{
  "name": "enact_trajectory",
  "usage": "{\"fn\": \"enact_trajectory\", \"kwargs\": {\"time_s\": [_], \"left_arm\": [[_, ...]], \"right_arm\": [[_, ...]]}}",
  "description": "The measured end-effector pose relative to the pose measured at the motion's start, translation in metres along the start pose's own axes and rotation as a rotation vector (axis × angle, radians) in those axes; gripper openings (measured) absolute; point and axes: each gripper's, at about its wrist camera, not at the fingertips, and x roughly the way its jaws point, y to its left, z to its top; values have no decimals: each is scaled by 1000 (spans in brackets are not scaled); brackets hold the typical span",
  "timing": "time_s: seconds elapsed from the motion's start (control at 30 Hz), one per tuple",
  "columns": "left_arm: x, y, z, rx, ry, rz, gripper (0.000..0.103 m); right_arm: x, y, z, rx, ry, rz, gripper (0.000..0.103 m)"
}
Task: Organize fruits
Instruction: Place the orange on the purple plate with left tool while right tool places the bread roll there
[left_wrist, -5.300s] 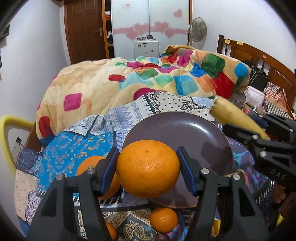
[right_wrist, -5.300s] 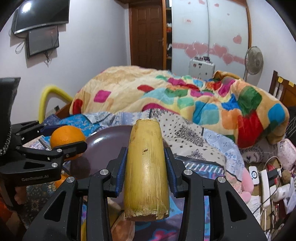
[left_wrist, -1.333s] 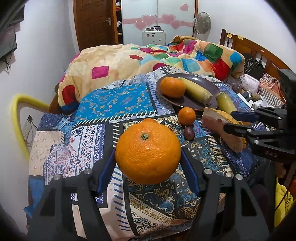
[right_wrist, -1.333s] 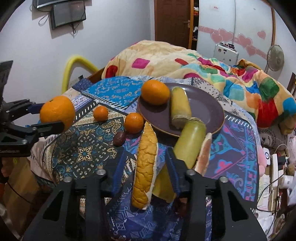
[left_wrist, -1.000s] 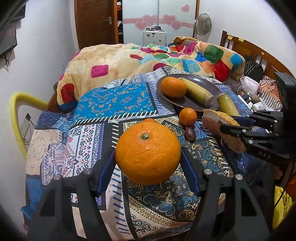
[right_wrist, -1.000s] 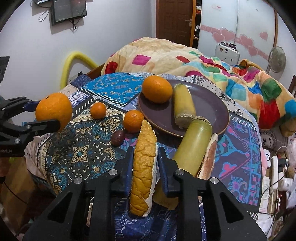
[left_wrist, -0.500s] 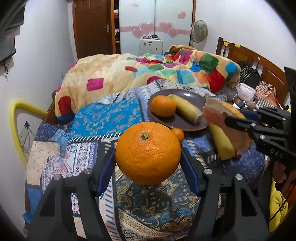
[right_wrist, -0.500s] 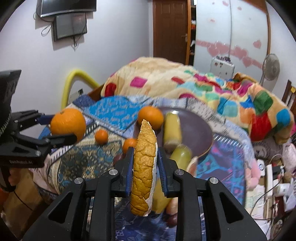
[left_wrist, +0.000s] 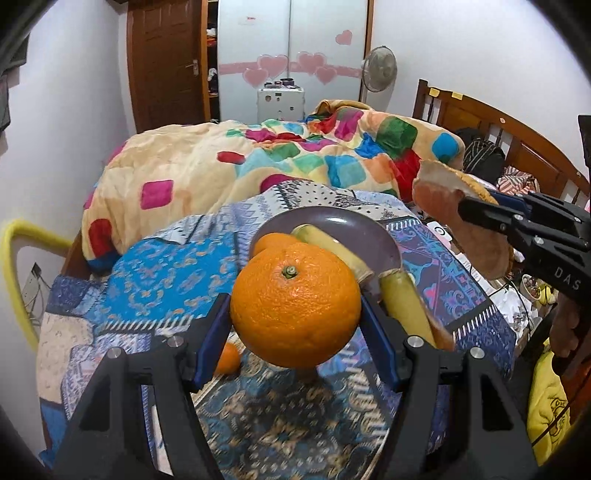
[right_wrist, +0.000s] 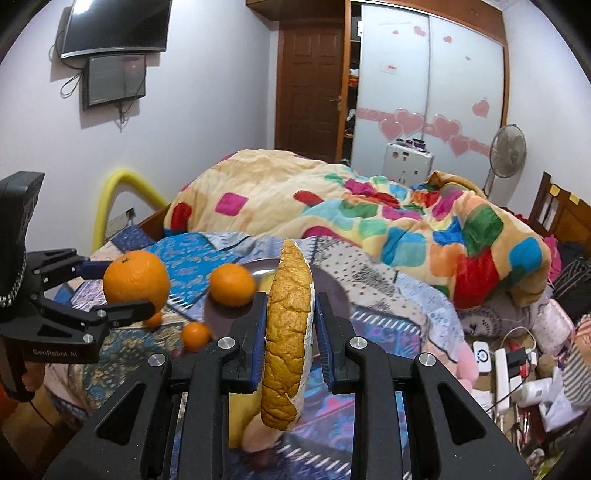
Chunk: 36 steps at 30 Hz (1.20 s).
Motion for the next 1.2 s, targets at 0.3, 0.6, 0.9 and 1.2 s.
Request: {"fn": "enact_trajectory", "kwargs": {"time_s": [0.3, 0.6, 0.9, 1.2], "left_arm": [[55, -15, 9, 21, 56, -27, 68], [87, -18, 9, 50, 73, -27, 68], [92, -24, 9, 95, 65, -33, 68], [99, -20, 9, 76, 108, -63, 69]], "right_arm": [[35, -27, -2, 28, 22, -3, 22], [88, -38, -7, 57, 97, 32, 22], [119, -35, -7, 58, 151, 49, 22], [136, -27, -2, 43, 193, 72, 23]]}}
